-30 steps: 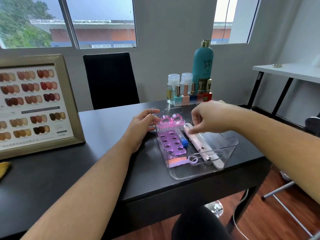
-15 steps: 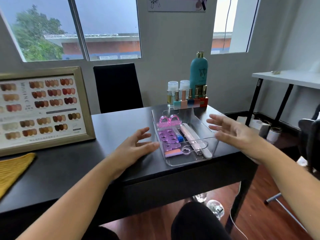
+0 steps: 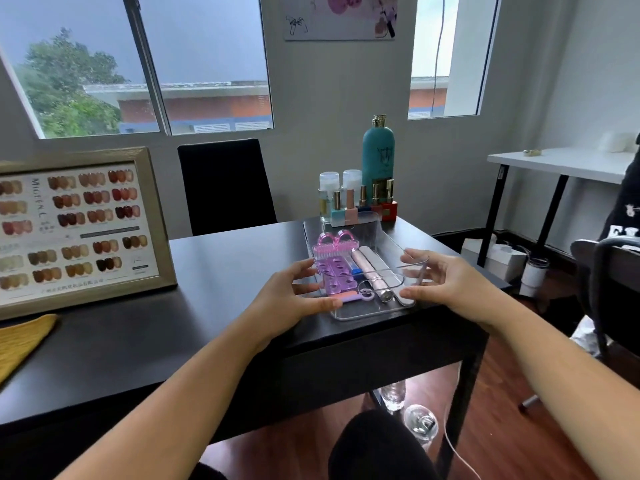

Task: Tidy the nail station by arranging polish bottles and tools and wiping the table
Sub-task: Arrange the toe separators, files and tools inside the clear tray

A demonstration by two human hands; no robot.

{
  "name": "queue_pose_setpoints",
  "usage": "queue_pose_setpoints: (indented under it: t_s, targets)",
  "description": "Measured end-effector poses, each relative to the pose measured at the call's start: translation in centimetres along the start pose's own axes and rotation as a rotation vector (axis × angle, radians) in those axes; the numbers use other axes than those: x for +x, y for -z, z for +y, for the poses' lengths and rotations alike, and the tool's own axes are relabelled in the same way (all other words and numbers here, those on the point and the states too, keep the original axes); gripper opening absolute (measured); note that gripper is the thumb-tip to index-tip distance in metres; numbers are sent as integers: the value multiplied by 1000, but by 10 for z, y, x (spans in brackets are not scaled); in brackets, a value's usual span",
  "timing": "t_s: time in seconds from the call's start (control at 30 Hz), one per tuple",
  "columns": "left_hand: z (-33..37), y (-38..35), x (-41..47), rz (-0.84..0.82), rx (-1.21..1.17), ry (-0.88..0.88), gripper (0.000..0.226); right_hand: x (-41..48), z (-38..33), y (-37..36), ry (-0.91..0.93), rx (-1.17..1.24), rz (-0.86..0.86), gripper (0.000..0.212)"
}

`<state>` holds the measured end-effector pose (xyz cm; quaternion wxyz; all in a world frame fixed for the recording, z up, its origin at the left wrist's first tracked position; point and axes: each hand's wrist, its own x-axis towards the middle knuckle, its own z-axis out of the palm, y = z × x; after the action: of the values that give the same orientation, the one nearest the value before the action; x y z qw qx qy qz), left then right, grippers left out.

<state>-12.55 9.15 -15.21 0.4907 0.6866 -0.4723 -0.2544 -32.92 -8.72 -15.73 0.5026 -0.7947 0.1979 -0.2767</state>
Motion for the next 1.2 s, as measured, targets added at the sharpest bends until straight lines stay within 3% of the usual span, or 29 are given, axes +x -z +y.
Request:
queue_pose_setpoints:
  t_s: [0.37,0.63,0.77,0.93,1.2]
  targets:
    - [7,-49,98,-21,35,-34,95,50,40,65,-108,141,123,77]
    - [1,-68,138,20,5,-38,97,81,58,90,-141,168,135,65]
    - [-1,-70,146,44,-21,-26,95,89,62,90,-149,226,127,76]
    - [0,-71,149,41,-44,-28,105,96,63,93,-168,242,119,69]
    - [-1,-72,155,44,-57,-22,100,100,60,91,-185,249,126,66]
